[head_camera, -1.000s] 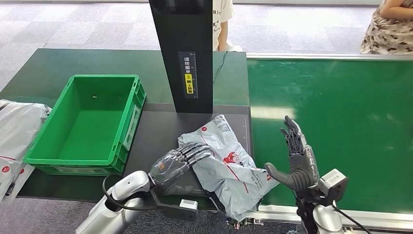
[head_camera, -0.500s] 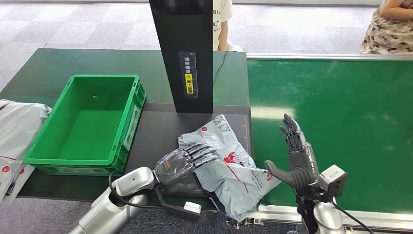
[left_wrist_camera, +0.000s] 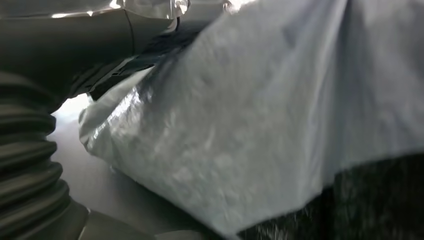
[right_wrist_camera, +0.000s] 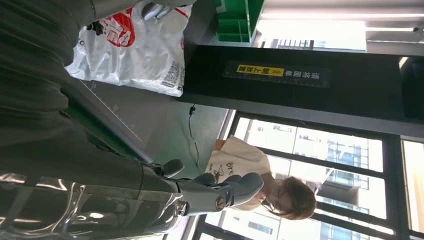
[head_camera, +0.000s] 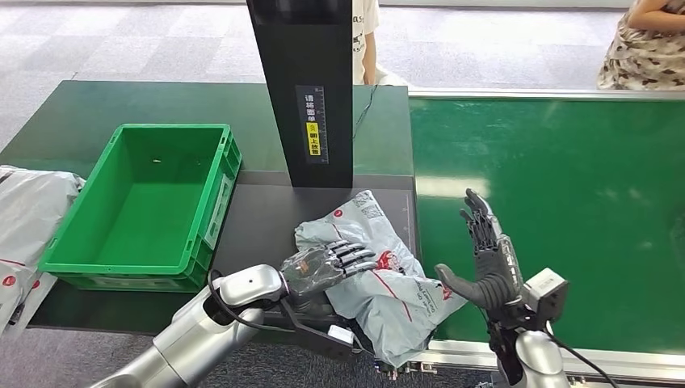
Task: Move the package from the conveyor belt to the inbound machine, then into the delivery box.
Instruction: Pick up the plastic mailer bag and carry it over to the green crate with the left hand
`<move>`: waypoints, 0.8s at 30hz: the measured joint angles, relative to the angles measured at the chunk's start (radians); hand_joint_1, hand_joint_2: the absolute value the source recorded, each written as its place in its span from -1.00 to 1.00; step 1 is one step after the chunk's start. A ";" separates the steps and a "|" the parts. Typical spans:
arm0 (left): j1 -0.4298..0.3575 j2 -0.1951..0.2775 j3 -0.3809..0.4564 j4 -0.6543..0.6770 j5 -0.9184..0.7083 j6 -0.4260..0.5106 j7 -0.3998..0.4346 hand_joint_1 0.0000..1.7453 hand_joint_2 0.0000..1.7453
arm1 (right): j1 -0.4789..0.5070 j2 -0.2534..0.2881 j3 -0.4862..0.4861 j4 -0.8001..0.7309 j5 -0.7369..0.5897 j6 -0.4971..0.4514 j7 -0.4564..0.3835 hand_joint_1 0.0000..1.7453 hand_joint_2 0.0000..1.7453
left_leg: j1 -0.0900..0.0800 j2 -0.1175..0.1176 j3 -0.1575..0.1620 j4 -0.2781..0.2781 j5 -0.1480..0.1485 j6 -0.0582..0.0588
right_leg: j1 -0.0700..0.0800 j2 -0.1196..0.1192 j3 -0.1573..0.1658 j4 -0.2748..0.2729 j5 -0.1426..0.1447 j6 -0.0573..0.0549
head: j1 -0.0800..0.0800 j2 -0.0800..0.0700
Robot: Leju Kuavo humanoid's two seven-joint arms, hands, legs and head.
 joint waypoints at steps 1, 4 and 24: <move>-0.008 -0.004 -0.006 0.015 0.001 -0.013 0.007 -1.00 1.00 | -0.002 0.000 0.000 0.004 0.000 -0.001 0.000 -1.00 1.00 | 0.000 0.000 0.000 0.000 0.000 0.000 | 0.000 0.000 0.000 0.000 0.000 0.000 | 0.000 0.000; -0.039 -0.017 -0.023 0.065 0.011 -0.054 0.024 -0.59 1.00 | -0.009 0.001 0.000 0.019 0.002 -0.007 -0.001 -1.00 1.00 | 0.000 -0.001 0.001 0.000 0.000 0.000 | 0.000 -0.001 0.002 0.000 0.000 0.000 | 0.000 0.000; -0.061 -0.035 -0.033 0.159 0.088 0.105 -0.050 1.00 1.00 | 0.021 0.016 -0.013 0.025 0.015 -0.018 -0.012 -1.00 1.00 | 0.000 -0.001 0.007 0.000 0.000 0.000 | 0.000 -0.001 0.008 0.000 0.000 0.000 | 0.000 0.000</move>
